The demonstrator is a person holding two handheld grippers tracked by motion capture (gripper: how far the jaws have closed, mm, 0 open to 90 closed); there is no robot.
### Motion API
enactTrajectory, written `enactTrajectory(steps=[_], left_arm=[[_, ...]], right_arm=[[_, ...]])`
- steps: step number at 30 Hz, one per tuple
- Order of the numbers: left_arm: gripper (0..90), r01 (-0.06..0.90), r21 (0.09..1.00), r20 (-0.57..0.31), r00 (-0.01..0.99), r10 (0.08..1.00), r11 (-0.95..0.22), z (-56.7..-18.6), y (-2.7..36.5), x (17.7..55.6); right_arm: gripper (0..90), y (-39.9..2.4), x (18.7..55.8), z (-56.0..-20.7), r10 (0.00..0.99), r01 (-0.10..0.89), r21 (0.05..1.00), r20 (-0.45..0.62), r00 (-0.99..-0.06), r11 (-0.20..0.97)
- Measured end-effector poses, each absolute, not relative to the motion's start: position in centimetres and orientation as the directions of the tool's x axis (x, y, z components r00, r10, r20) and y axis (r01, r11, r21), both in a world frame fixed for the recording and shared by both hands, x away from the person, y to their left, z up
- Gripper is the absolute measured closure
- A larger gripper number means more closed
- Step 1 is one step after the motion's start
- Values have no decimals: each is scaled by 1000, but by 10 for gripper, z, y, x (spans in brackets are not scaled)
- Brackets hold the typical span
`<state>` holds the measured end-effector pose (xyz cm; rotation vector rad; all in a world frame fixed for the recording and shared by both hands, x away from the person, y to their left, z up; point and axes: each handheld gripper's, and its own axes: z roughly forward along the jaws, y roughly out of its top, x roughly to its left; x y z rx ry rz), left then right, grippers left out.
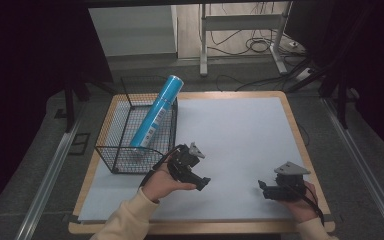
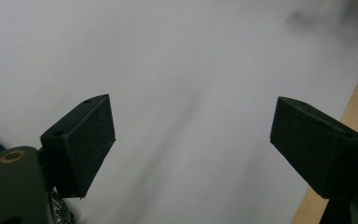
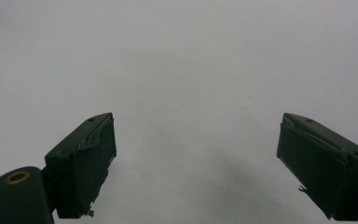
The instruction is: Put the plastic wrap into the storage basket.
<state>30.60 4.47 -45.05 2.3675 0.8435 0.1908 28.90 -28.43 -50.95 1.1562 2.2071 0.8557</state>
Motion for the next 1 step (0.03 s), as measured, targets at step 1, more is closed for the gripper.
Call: enactTrajectory(steps=[1], left_arm=[[134, 526, 593, -66, 787, 614, -610, -450, 45, 306]], right_arm=[[119, -284, 289, -509, 846, 530, 724, -140, -514, 441]])
